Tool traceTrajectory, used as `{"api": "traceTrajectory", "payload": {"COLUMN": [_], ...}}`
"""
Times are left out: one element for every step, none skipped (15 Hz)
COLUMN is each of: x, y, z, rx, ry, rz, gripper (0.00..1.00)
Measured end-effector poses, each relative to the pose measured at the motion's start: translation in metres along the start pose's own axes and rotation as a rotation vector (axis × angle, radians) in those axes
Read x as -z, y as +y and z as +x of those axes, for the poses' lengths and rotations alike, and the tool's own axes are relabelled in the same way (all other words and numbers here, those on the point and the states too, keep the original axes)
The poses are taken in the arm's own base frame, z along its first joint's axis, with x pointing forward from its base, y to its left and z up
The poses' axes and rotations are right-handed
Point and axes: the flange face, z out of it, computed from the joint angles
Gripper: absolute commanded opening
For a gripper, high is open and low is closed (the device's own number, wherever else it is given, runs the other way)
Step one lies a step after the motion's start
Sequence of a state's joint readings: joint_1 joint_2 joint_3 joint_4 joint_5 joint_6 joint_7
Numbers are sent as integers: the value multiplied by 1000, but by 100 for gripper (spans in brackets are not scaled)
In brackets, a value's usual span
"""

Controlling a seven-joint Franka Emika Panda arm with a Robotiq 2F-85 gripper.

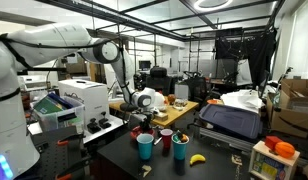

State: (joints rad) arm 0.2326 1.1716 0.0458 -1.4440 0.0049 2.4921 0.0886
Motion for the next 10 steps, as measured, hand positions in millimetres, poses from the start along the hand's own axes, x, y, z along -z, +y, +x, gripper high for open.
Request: {"api": "traceTrajectory", "payload": {"x": [0,0,1,1,1,2,3,4,5,7], "y": [-2,-5,-7,-9,-10,-11,-11,-11,-11,-11], "z": [0,0,0,0,-1,-1,0,0,0,1], "rx": [10,20,31,38,44,52,54,55,55,55], "ry": [-4,-8,-12,-17,-21,-24,-24,-24,-22,-19], "rz": [4,8,12,15,18,19,19,19,19,19], "gripper": [0,0,0,0,0,0,0,0,0,0]}}
